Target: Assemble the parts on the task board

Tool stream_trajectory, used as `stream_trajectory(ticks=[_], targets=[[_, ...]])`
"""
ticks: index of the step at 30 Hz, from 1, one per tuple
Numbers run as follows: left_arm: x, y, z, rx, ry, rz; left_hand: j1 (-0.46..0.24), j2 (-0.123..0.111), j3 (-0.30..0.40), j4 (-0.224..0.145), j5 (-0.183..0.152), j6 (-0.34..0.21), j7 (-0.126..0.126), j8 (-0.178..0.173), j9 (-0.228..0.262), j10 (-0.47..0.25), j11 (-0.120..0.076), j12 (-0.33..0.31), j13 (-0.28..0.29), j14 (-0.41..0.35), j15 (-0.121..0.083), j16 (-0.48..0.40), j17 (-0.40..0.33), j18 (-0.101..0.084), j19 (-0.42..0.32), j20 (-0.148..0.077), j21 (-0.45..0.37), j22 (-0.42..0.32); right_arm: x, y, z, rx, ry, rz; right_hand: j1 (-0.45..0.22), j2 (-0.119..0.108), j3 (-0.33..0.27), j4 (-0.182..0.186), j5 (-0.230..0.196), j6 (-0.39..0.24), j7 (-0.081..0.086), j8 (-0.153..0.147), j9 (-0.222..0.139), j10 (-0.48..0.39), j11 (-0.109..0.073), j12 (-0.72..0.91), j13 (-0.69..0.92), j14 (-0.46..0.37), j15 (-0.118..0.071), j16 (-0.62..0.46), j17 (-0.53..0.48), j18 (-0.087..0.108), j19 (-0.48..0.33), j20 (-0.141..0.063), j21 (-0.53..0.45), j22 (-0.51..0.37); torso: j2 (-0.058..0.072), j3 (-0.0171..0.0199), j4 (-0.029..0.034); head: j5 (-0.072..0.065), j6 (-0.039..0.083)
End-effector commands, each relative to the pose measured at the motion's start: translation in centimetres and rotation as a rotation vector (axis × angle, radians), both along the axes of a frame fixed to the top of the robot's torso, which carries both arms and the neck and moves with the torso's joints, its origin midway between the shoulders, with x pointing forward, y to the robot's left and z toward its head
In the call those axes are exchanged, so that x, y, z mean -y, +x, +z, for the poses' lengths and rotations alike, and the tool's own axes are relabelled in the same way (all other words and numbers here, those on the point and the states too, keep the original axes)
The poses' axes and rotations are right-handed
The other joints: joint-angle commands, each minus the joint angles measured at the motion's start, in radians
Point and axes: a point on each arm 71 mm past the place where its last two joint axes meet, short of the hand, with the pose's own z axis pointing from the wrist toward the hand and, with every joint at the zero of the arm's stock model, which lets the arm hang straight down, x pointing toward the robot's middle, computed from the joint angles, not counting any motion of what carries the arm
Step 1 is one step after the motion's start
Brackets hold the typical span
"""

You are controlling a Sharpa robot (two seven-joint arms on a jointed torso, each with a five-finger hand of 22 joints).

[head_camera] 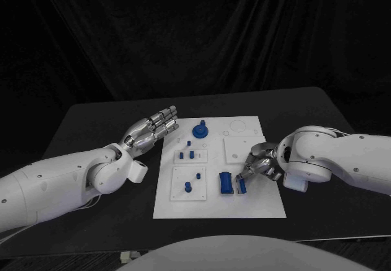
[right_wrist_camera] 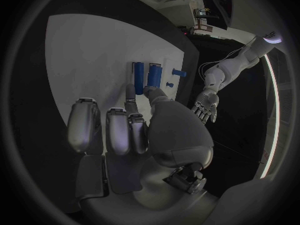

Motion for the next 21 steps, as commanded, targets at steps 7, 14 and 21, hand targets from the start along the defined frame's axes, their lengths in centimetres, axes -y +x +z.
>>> stream_trajectory(ticks=[7,14,21], targets=[[0.18,-0.08,0.03,-0.002,-0.017,-0.010,0.017,-0.003,0.005,-0.008,0.008,-0.002,0.008,0.002,0.000,0.001,0.007,0.003,0.002,-0.002,0.007,-0.004,-0.001,0.012,0.001,0.006,0.004,0.002,0.00,-0.17,-0.33,-0.002,-0.024,0.009,-0.016,-0.002,0.010,0.001,-0.013,-0.007,-0.003,0.005,0.002,0.106,0.000,0.003,0.263,0.042,-0.001,-0.008,-0.007,0.008,0.017,0.006,-0.009,0.177,0.000,0.0002,-0.0001,0.000,0.000],[0.17,-0.10,0.01,-0.003,-0.017,-0.010,0.018,-0.003,0.007,-0.011,0.010,-0.002,0.008,0.002,0.000,0.001,0.007,0.003,0.002,-0.002,0.007,-0.004,-0.001,0.012,0.001,0.006,0.004,0.002,-0.03,-0.19,-0.35,0.001,-0.025,0.010,-0.022,-0.001,0.015,0.001,-0.024,-0.008,-0.003,0.006,0.001,0.106,0.000,0.003,0.263,0.041,-0.001,-0.012,-0.013,0.009,0.016,0.006,-0.014,0.176,0.000,0.0000,0.0000,0.001,0.000],[0.19,-0.10,-0.02,-0.006,-0.016,-0.012,0.019,-0.004,0.007,-0.013,0.011,-0.002,0.008,0.002,0.000,0.001,0.007,0.003,0.002,-0.002,0.008,-0.004,-0.001,0.012,0.001,0.006,0.004,0.002,0.07,-0.20,-0.34,0.006,-0.029,0.008,-0.039,0.001,0.019,0.008,-0.049,-0.012,-0.001,0.006,0.001,0.106,0.002,0.003,0.263,0.041,0.000,-0.015,-0.018,0.010,0.015,0.007,-0.017,0.175,-0.001,-0.0002,-0.0001,0.001,0.000]])
